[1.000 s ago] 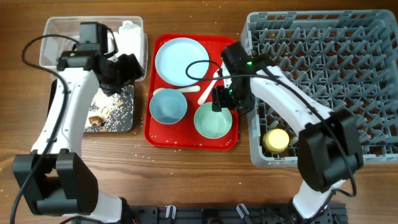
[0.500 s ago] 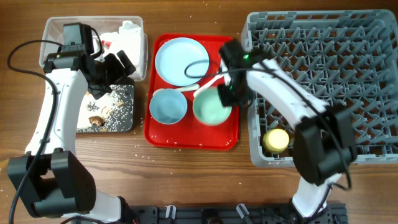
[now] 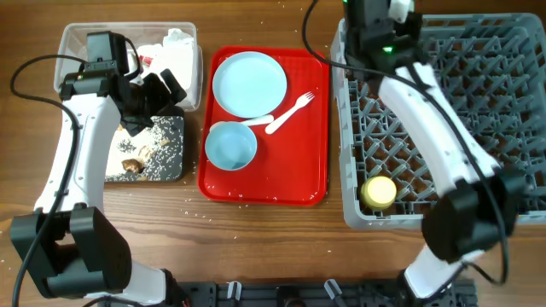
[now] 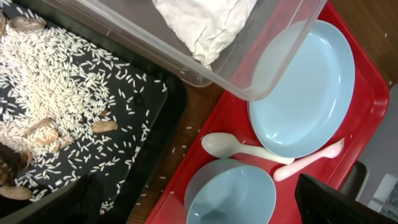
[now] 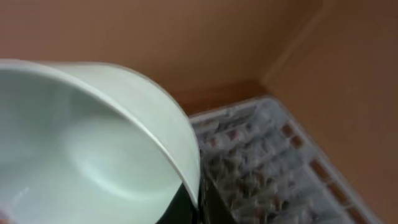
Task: Sort waste into correct bins and load items into the dishwasher rack
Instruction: 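Carry the green bowl to the rack's far corner and lower it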
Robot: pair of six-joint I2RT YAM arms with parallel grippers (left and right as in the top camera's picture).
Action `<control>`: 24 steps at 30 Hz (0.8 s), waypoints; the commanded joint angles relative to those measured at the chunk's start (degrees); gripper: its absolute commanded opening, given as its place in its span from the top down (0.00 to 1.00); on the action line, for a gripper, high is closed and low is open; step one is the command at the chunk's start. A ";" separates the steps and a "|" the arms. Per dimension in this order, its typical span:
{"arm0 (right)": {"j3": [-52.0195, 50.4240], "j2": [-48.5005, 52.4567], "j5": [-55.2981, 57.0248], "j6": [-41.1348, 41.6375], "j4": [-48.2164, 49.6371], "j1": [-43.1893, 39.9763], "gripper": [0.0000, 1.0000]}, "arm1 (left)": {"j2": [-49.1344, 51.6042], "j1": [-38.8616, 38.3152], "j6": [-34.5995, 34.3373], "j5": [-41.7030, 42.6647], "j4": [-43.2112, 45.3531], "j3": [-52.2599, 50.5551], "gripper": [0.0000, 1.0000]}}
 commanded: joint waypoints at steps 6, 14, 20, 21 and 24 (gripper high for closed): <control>0.04 14.75 13.05 -38.18 23.04 -0.15 0.96 | -0.31 -0.02 0.07 0.24 0.11 0.98 0.00; -0.26 16.81 13.07 -38.42 22.95 -0.15 0.96 | -0.31 -0.02 0.07 0.24 0.11 0.98 0.00; -0.33 16.87 13.00 -38.47 18.88 -0.11 0.95 | -0.31 -0.02 0.07 0.24 0.09 0.98 0.00; -0.33 16.87 13.00 -38.42 18.91 -0.15 0.95 | -0.31 -0.02 0.07 0.24 0.09 0.98 0.00; -0.44 17.03 12.52 -38.32 18.84 -0.09 0.92 | -0.31 -0.02 0.04 0.24 0.09 0.98 0.00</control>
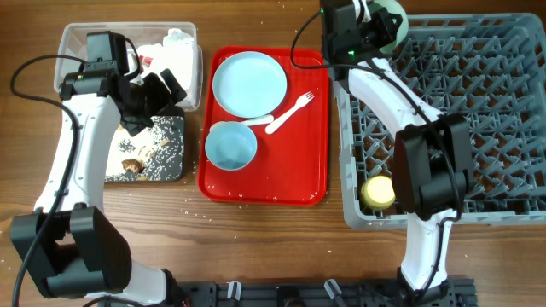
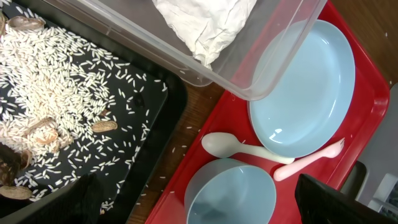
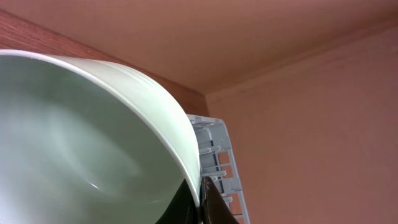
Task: Sort waste into correct bins and load items into the dishwasher rack
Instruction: 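Carry the green bowl to the rack's far corner and lower it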
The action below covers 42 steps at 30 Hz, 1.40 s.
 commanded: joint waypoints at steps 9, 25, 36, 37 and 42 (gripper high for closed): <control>-0.09 1.29 -4.68 -0.35 -5.42 0.72 0.85 | -0.31 -0.02 0.07 0.26 0.11 0.96 0.00; -0.11 1.42 -5.62 1.57 1.38 -1.73 0.88 | -0.31 -0.02 0.07 0.26 0.13 0.96 0.00; -0.11 1.44 -5.53 1.07 1.66 -2.95 0.88 | -0.31 -0.02 0.07 0.26 0.11 0.96 0.00; -0.11 1.44 -5.31 0.94 1.66 -3.17 0.88 | -0.31 -0.02 0.07 0.26 0.11 0.96 0.00; -0.11 1.44 -3.93 0.37 3.98 -3.45 0.96 | -0.31 -0.02 0.07 0.26 0.11 0.96 0.00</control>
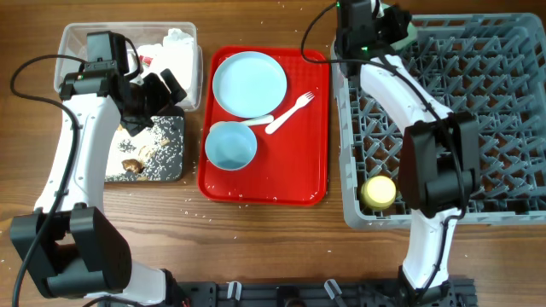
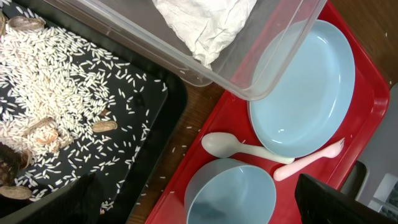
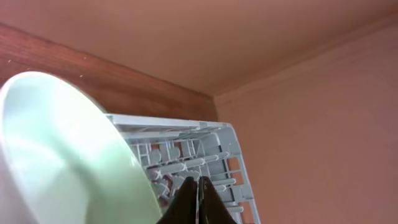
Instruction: Sort waste into correct bins and load items into the dishwasher rack
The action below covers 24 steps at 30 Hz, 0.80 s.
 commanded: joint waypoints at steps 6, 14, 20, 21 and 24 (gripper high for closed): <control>-0.09 1.42 1.01 2.54 2.64 -0.11 0.84 | -0.31 -0.02 0.07 0.26 0.11 0.96 0.00; -0.07 -8.35 -22.88 30.40 -9.73 -1.01 0.47 | -0.31 -0.02 0.07 0.26 0.11 0.96 0.00; -0.07 -20.63 -65.70 49.07 -21.18 -13.25 0.29 | -0.31 -0.02 0.07 0.26 0.13 0.96 0.00; -0.07 -21.00 -65.68 50.77 -22.84 -14.60 0.29 | -0.31 -0.02 0.07 0.26 0.11 0.96 0.00; -0.20 -19.78 -65.94 56.81 -28.09 -18.82 0.30 | -0.31 -0.02 0.07 0.26 0.13 0.96 0.00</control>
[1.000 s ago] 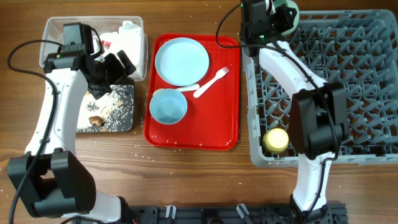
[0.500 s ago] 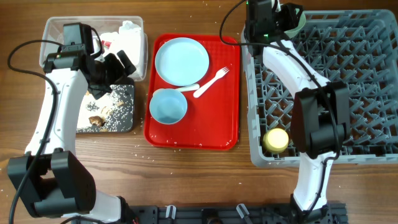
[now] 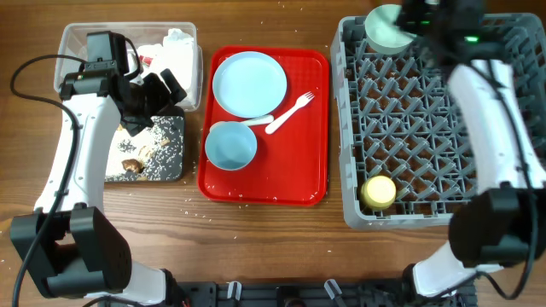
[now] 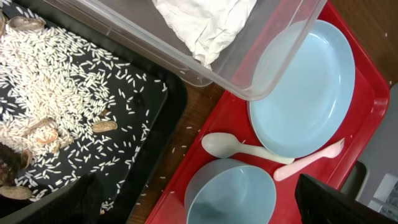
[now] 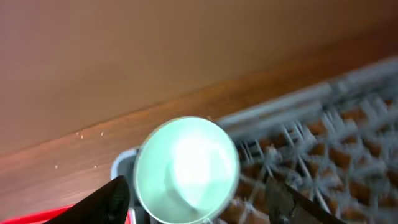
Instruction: Sort waste into correct bins and load items into the dishwasher rack
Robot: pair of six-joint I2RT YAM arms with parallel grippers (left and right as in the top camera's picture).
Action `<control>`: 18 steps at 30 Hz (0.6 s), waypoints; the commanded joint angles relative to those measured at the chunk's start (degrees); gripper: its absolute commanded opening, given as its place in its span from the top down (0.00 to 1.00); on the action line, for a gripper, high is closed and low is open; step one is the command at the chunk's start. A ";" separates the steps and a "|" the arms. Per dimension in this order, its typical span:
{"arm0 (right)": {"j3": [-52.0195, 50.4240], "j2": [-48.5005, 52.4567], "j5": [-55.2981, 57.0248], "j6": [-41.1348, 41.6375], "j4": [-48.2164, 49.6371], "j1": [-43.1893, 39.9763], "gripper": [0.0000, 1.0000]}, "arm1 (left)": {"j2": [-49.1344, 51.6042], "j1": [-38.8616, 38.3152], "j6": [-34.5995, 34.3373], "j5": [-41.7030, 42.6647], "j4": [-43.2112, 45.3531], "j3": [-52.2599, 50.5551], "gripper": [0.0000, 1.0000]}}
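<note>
A pale green bowl (image 3: 386, 27) rests in the far left corner of the grey dishwasher rack (image 3: 512, 128). In the right wrist view the green bowl (image 5: 186, 169) lies below my right gripper (image 5: 199, 200), which is open and clear of it. On the red tray (image 3: 303, 162) lie a blue plate (image 3: 249, 83), a blue bowl (image 3: 230, 145), a white spoon (image 3: 258, 121) and a pink fork (image 3: 290, 112). My left gripper (image 4: 199, 204) hangs open over the tray's left edge and holds nothing.
A clear bin (image 3: 183, 51) with crumpled paper stands at the far left. A black tray (image 3: 166, 149) of rice and peanut shells sits in front of it. A yellow cup (image 3: 380, 191) stands in the rack's near left corner. Rice grains dot the wooden table.
My right gripper was shut on the green bowl's rim over the rack's far left corner. Now the bowl sits in the rack and the gripper is open, drawn back to the right. The left arm is unmoved.
My right gripper held the green bowl by its rim above the rack's far left. It then had the bowl at the corner, tilted on edge over the tines. Now the bowl rests there, let go. The left arm stayed over the bins throughout.
</note>
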 commanded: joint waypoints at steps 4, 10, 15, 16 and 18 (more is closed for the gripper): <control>0.00 6.60 -9.60 8.28 -3.87 -3.56 0.35 | -0.31 -0.02 0.07 0.24 0.13 0.96 0.00; 0.00 13.62 -9.73 9.84 -3.54 -3.56 0.50 | -0.31 -0.02 0.07 0.24 0.13 0.96 0.00; 0.00 16.26 -9.70 10.82 -2.40 -3.56 0.69 | -0.31 -0.02 0.07 0.24 0.11 0.96 0.00; 0.02 16.22 -9.70 10.73 -1.53 -3.56 0.78 | -0.31 0.00 0.07 0.24 0.11 0.96 0.00; 0.02 15.65 -9.70 10.69 -0.61 -3.56 0.96 | -0.31 -0.02 0.07 0.24 0.11 0.96 0.00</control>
